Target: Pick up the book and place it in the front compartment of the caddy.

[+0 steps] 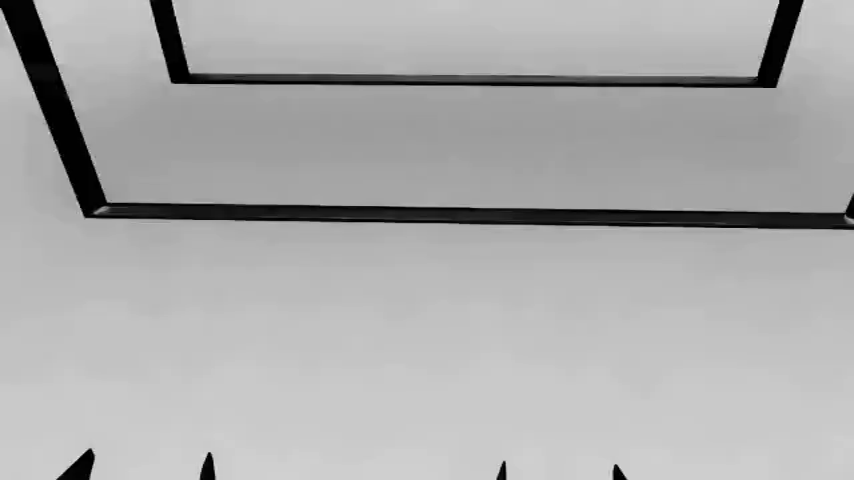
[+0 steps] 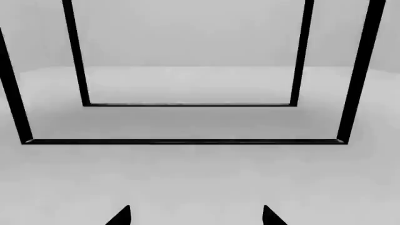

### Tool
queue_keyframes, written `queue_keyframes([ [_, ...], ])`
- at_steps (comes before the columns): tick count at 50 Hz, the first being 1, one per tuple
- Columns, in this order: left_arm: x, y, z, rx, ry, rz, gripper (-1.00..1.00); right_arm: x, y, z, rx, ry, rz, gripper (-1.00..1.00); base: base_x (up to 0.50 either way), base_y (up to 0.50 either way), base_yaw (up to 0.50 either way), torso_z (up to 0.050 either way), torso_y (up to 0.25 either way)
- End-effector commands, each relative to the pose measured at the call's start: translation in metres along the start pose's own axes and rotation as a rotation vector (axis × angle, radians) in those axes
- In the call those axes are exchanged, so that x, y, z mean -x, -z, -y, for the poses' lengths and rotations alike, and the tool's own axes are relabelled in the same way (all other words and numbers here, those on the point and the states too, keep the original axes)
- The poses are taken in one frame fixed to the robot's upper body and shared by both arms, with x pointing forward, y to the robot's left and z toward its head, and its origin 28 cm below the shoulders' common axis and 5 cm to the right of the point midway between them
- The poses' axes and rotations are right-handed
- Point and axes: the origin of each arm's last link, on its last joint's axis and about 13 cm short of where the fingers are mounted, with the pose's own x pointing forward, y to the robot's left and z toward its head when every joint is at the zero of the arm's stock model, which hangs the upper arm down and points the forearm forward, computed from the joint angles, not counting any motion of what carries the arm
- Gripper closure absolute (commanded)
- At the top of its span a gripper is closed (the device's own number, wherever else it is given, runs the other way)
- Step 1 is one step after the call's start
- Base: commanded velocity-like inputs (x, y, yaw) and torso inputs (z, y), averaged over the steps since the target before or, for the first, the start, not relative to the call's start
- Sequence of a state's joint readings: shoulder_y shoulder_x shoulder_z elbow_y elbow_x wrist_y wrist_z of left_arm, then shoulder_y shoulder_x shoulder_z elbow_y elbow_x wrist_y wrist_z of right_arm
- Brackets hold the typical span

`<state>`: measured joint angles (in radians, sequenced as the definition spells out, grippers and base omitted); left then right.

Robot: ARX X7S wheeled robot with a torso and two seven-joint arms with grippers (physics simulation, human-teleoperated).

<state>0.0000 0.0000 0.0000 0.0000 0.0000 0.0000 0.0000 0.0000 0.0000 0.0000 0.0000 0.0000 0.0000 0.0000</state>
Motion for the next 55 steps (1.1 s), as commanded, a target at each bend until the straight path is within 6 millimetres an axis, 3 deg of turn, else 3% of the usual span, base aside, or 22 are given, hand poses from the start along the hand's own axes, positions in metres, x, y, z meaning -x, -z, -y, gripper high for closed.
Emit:
queue_keyframes([
  [1,0.0,0.0,0.0,0.0,0.0,0.0,-1.0,0.0,0.0,0.0,0.0,0.0,0.0,-1.0,0.0,0.0,0.0,0.0,0.0],
  [29,-0.001,-0.002,0.0,-0.012,-0.023,0.009,-1.0,0.001,-0.006,0.001,-0.016,0.008,0.015,-1.0,0.0,0.0,0.0,0.0,0.0],
  [35,0.001,-0.02,0.0,0.004,-0.019,0.026,-1.0,0.003,-0.031,0.001,-0.054,-0.007,0.059,-1.0,0.0,0.0,0.0,0.0,0.0],
  [36,0.001,-0.028,-0.001,0.003,-0.025,0.026,-1.0,0.003,-0.045,0.004,-0.043,-0.003,0.075,-1.0,0.0,0.0,0.0,0.0,0.0],
  [39,0.0,-0.033,-0.003,-0.019,-0.036,0.02,-1.0,0.002,-0.059,0.008,-0.04,0.005,0.089,-1.0,0.0,0.0,0.0,0.0,0.0],
  [49,-0.004,-0.062,-0.011,-0.073,-0.059,0.021,-1.0,0.0,-0.101,0.015,0.095,0.041,0.114,-1.0,0.0,0.0,0.0,0.0,0.0],
  [55,-0.006,-0.09,-0.018,-0.07,-0.083,0.043,-1.0,0.002,-0.127,0.024,0.107,0.061,0.134,-1.0,0.0,0.0,0.0,0.0,0.0],
])
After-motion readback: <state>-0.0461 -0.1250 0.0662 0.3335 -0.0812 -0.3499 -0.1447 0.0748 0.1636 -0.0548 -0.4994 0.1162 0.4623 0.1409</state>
